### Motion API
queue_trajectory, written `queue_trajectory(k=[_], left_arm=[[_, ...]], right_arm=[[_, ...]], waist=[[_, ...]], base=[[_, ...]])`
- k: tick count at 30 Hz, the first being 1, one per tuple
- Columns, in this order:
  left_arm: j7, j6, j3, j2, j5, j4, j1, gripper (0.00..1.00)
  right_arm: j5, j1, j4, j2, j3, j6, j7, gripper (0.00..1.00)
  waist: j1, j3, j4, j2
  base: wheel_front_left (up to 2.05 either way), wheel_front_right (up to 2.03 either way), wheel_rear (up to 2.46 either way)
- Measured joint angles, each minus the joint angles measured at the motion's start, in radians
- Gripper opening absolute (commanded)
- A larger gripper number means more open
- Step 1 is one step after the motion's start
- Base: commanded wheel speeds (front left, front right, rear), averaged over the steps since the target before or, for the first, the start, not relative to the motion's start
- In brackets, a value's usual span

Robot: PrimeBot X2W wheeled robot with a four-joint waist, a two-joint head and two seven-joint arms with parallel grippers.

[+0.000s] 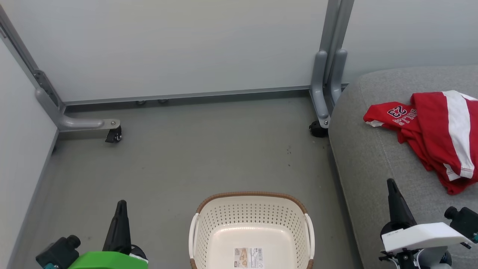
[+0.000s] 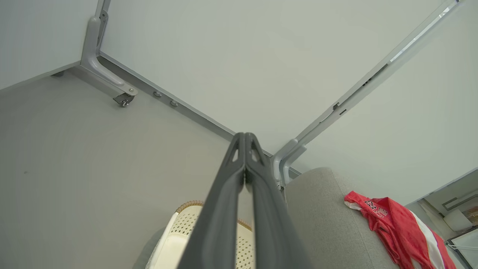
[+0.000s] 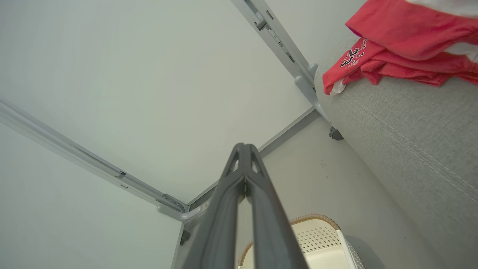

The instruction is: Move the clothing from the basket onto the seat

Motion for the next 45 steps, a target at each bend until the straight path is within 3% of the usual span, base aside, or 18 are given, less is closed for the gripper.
queue_trajectory(k=[45], left_arm=[[0.125, -0.040, 0.080, 0.006, -0.521, 0.074, -0.104, 0.00]], right_arm=[[0.486, -0.092, 0.075, -0.006, -0.037, 0.000, 0.127, 0.00]], waist=[[0.0000, 0.024, -0.009, 0.0000]], base=[[0.00, 0.00, 0.00]])
